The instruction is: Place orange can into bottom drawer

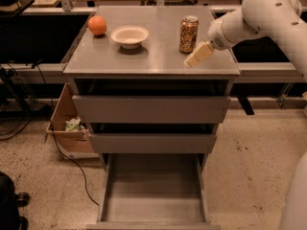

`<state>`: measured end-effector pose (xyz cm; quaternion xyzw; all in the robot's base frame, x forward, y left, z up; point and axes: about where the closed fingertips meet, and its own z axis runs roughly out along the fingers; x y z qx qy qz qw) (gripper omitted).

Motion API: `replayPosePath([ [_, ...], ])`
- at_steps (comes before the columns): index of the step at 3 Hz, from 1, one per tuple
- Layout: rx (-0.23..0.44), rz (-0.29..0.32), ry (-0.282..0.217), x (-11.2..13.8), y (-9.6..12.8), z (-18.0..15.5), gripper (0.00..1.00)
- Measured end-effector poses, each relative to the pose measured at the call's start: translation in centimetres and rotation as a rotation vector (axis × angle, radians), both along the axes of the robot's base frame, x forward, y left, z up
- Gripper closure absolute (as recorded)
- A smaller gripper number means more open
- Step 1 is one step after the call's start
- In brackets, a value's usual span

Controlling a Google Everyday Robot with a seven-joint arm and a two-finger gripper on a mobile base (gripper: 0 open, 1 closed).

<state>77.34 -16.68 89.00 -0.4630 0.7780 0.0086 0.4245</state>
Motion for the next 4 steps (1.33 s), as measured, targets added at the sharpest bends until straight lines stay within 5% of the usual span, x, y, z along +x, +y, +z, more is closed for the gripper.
replayPosePath([
  [2, 0.231, -0.037, -0.092, 8.0, 1.1, -1.0, 0.00],
  [3, 0.301, -0.055, -0.107, 9.9, 1.3, -1.4, 0.00],
  [4, 0.376, -0.072, -0.085, 10.6, 1.6, -2.2, 0.19],
])
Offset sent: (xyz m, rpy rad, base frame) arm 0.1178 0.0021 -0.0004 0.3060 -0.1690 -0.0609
